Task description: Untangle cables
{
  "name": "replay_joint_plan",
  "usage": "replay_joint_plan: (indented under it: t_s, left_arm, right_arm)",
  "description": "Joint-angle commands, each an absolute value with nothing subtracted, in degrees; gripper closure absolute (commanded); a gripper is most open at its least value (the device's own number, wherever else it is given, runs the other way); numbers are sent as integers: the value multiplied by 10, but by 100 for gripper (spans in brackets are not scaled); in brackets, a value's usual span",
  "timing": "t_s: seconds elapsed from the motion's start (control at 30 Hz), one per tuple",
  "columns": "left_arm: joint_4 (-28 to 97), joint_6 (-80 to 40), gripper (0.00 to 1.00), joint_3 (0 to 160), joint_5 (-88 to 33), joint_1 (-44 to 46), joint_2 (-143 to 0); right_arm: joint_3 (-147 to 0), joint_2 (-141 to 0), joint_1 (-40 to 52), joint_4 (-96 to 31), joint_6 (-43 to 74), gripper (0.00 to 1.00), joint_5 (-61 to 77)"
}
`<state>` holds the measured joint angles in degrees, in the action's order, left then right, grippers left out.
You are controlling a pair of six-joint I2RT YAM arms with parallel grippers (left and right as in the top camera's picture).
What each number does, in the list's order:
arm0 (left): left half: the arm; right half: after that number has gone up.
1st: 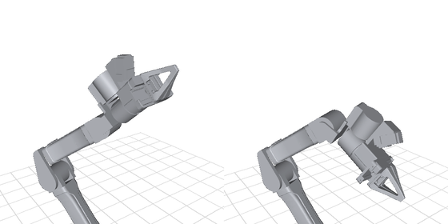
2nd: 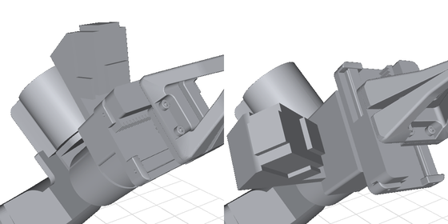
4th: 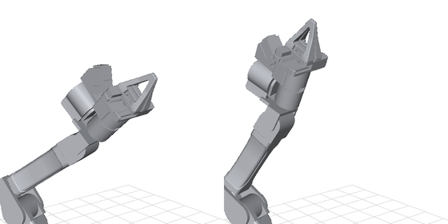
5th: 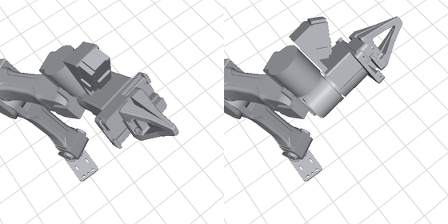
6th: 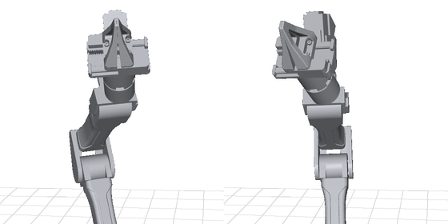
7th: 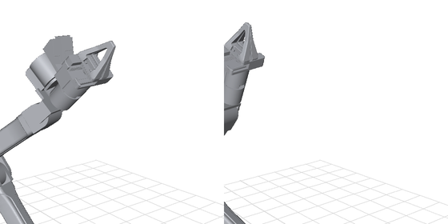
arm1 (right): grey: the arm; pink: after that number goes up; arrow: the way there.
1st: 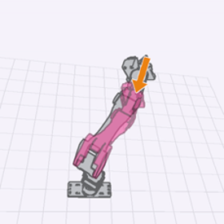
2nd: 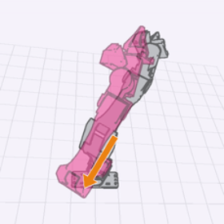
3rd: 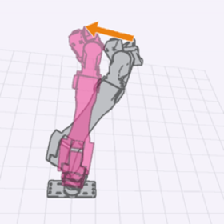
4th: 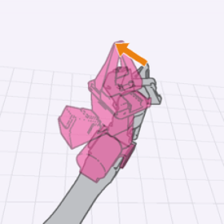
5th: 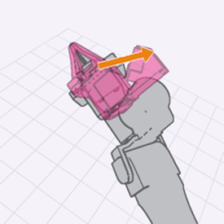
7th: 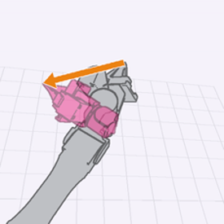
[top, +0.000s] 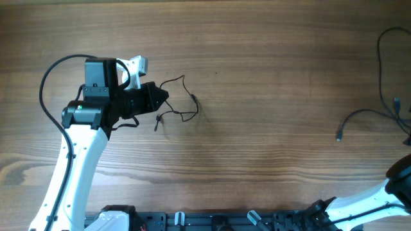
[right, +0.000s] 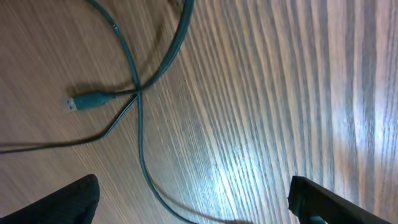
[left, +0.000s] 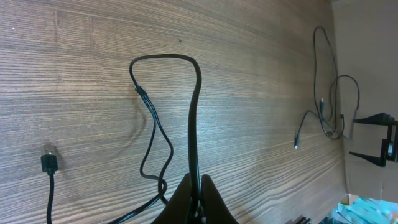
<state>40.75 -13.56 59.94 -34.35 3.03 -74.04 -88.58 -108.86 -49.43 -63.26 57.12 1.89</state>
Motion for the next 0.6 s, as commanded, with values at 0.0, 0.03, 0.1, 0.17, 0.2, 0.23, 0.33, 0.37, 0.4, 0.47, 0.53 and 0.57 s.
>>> replay_joint_plan:
  t_s: [0.0, 0.03, 0.1, 0.17, 0.2, 0.23, 0.33, 0.37, 0.4, 0.47, 0.53, 0.57]
  left_arm:
    - [405, -124, 96, 600, -344, 33, -740]
    - [405, -124, 96, 600, -344, 33, -740]
    - [405, -124, 96, 600, -344, 33, -740]
    - [405, -124, 96, 600, -344, 33, -740]
    - [405, -124, 96, 600, -344, 33, -740]
    - [405, -124, 96, 600, -344, 33, -740]
    - [405, -124, 96, 600, -344, 33, -740]
    - [405, -124, 96, 600, -344, 33, -740]
    - [405, -124, 96, 600, -344, 33, -740]
    - [405, -124, 96, 600, -344, 33, -740]
    - [405, -124, 96, 600, -344, 33, -740]
    - [405, -124, 96, 600, -344, 33, -740]
  right_arm:
    - [-888, -1093, -474, -656, 551, 0, 13]
    - [-886, -1093, -467, -663, 552, 0, 13]
    - [-879, -1093, -446, -675, 556, 0, 13]
    - [-858, -1093, -410, -666, 552, 9, 9]
    - [-841, -1093, -389, -634, 515, 14, 9]
    - [-827, -1093, -373, -601, 470, 17, 9]
    - [-776, -1093, -327, -504, 333, 23, 7]
    - [-762, -1093, -315, -482, 314, 27, 4]
    - [-753, -1093, -308, -469, 309, 30, -2]
    - [-735, -1093, -293, -449, 309, 35, -18]
    - [-714, -1093, -289, -442, 311, 35, -17]
    - [-707, -1093, -289, -442, 316, 35, -17]
